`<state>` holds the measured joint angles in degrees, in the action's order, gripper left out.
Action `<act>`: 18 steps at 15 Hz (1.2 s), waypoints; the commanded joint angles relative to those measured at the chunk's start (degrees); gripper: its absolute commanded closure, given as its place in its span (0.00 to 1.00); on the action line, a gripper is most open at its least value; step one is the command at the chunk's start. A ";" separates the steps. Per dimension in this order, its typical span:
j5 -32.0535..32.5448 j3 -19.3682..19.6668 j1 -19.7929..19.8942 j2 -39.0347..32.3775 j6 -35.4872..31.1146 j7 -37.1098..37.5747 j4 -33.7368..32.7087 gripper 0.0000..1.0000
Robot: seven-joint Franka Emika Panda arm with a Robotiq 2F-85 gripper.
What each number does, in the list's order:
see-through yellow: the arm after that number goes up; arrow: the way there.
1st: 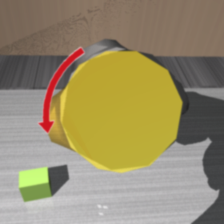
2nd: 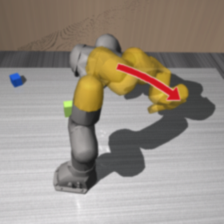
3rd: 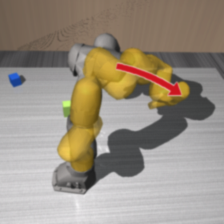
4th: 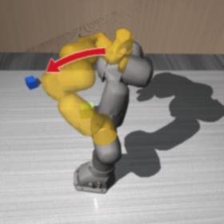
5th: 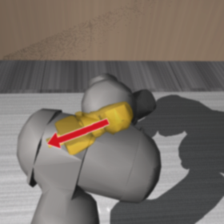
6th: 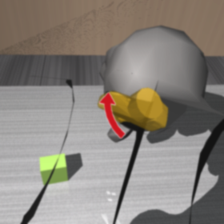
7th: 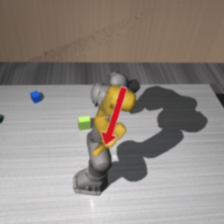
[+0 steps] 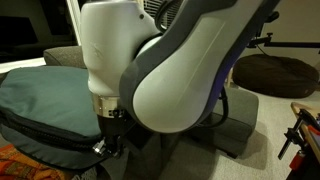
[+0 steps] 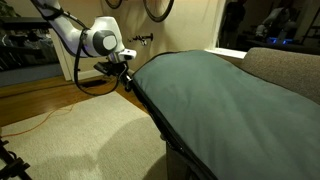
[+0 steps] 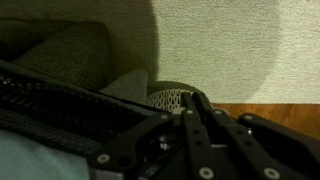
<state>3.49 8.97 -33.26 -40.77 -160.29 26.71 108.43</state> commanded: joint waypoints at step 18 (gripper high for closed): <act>6.43 0.53 -5.76 3.79 8.16 8.34 -0.96 0.93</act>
<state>8.92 10.41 -35.61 -40.78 -155.37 32.02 106.32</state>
